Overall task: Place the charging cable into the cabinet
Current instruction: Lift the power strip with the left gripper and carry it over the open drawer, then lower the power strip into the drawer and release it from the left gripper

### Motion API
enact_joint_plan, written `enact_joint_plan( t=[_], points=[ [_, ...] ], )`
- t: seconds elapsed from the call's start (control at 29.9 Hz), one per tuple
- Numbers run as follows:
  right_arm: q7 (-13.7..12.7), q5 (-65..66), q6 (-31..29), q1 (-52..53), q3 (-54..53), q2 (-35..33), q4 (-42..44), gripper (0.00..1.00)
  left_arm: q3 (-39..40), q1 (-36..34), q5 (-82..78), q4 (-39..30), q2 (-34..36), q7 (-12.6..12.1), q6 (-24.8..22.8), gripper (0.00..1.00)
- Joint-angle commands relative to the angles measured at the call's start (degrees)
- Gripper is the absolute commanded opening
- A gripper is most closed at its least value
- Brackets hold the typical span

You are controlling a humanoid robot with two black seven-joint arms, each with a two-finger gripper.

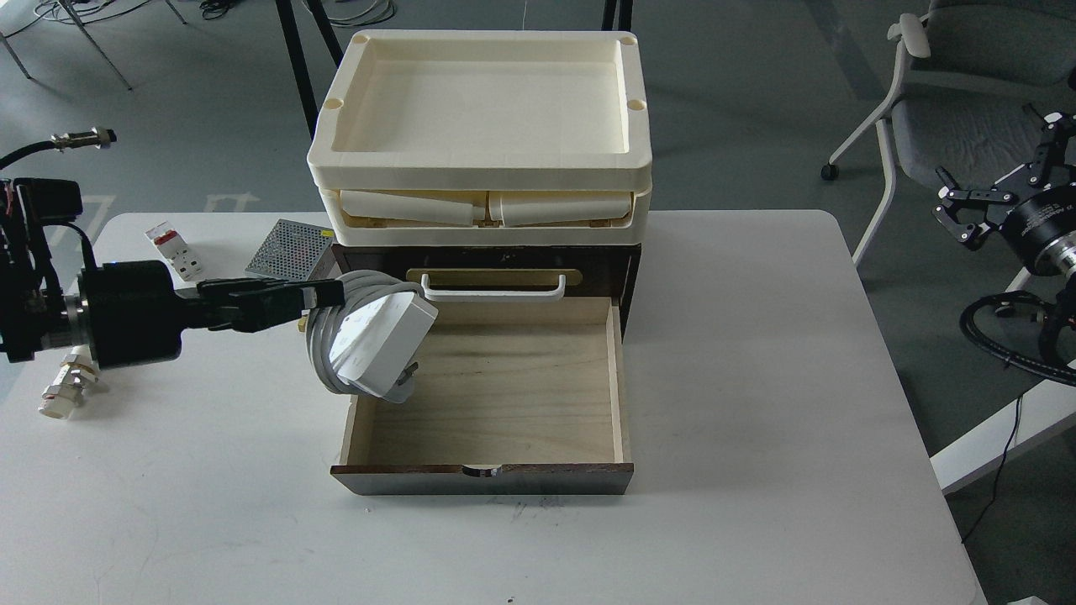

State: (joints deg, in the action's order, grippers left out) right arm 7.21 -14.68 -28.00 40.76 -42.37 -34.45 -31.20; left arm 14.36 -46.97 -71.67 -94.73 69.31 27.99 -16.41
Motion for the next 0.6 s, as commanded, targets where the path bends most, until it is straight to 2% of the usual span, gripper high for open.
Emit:
enact_joint_plan(
  t=[0.0,0.27,0.57],
  points=[
    [-0.09,0.0,0.0,0.02,0.01,0.0,0.44,1.0,-0.65,1.26,2.5,2.27,-5.13,0.01,2.52,0.0],
    [0.0,0.0,0.0,0.02,-0.08,-0.09,0.44,1.0,-0.47,9.95,3.03,10.61,-16.39,0.01,3.84,0.0],
    [0.0,-0.09,0.0,-0.15,-0.08,-0.09,0.35,1.0,-0.03,13.39,7.77,19.23,-24.48,0.01,6.21,0.0]
  ],
)
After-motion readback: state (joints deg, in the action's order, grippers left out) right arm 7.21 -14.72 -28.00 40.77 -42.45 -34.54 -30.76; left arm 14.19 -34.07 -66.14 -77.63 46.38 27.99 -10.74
